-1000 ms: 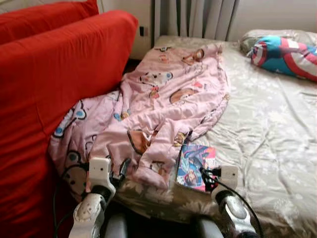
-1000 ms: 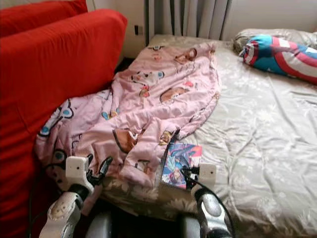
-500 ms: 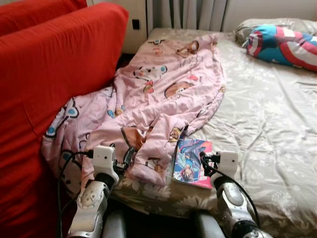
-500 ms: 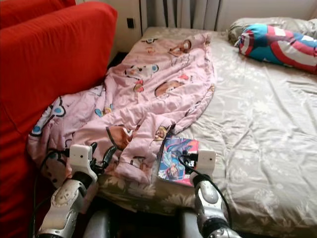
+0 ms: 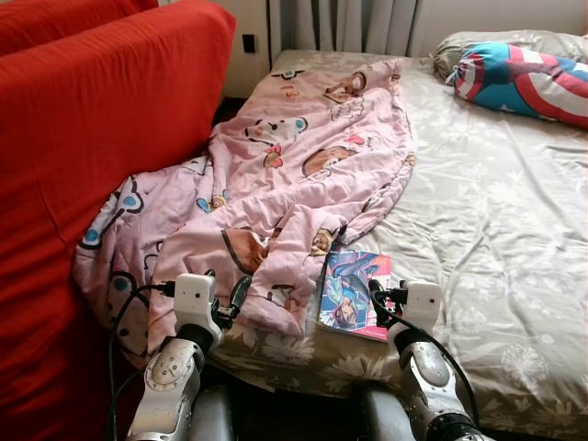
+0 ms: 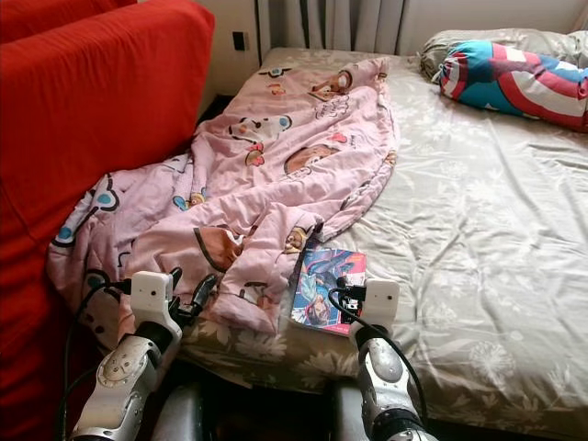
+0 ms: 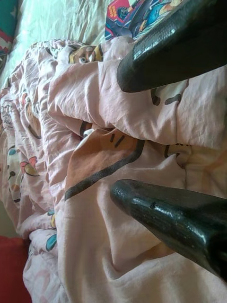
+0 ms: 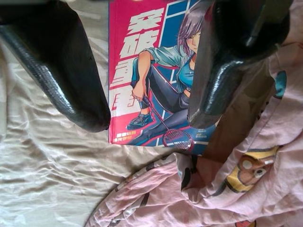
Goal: Clean up the room
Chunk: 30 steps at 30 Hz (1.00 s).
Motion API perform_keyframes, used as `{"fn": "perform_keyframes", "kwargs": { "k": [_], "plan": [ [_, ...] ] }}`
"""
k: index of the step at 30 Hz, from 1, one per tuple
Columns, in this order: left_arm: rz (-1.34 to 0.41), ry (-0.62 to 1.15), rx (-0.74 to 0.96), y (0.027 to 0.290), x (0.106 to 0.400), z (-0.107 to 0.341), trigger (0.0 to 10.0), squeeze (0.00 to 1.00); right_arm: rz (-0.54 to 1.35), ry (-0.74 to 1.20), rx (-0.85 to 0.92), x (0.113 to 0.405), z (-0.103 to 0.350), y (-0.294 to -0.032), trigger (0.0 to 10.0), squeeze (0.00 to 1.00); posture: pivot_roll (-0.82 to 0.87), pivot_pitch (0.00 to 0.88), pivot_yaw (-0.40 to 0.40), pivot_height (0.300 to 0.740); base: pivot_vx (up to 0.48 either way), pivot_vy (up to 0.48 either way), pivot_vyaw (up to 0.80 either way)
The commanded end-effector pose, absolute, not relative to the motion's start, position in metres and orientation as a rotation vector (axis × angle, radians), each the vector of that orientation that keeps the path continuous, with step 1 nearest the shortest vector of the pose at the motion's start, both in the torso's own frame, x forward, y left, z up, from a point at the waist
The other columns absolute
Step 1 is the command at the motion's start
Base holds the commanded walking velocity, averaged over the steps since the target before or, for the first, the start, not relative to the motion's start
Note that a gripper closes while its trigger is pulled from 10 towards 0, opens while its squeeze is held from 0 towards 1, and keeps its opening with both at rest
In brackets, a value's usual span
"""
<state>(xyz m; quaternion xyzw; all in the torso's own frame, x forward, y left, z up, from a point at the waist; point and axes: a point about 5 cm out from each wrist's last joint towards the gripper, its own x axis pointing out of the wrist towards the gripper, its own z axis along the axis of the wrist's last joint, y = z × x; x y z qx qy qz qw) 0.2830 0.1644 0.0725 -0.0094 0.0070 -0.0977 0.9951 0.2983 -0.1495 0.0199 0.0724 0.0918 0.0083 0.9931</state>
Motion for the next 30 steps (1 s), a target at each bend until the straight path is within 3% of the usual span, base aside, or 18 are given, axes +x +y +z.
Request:
{"fn": "perform_keyframes", "kwargs": {
  "k": [1, 13, 14, 15, 16, 30],
  "plan": [
    [-0.197, 0.037, -0.019, 0.165, 0.28, 0.068, 10.0, 0.0, 0.016, 0.18, 0.141, 0.297, 0.02, -0.149, 10.0, 0.0, -0.01, 0.112, -0.005, 0.581, 0.0, 0.0, 0.0],
    [-0.198, 0.038, -0.02, 0.165, 0.28, 0.067, 10.0, 0.0, 0.007, 0.176, 0.137, 0.296, 0.02, -0.149, 10.0, 0.0, -0.01, 0.112, -0.005, 0.581, 0.0, 0.0, 0.0],
    [-0.183, 0.058, -0.007, 0.174, 0.264, 0.065, 10.0, 0.0, -0.043, 0.221, 0.176, 0.294, 0.014, -0.154, 10.0, 0.0, 0.05, 0.251, 0.028, 0.581, 0.0, 0.0, 0.0],
    [-0.172, 0.073, 0.005, 0.18, 0.252, 0.065, 10.0, 0.0, -0.078, 0.254, 0.206, 0.294, 0.011, -0.157, 10.0, 0.0, 0.06, 0.256, 0.027, 0.581, 0.0, 0.0, 0.0],
    [-0.159, 0.086, 0.019, 0.187, 0.24, 0.066, 10.0, 0.0, -0.109, 0.283, 0.24, 0.295, 0.009, -0.16, 10.0, 0.0, 0.06, 0.259, 0.026, 0.581, 0.0, 0.0, 0.0],
    [-0.147, 0.07, 0.013, 0.183, 0.247, 0.075, 10.0, 0.0, -0.106, 0.261, 0.249, 0.296, 0.011, -0.164, 10.0, 0.0, 0.05, 0.23, 0.018, 0.581, 0.0, 0.0, 0.0]
  ]
}}
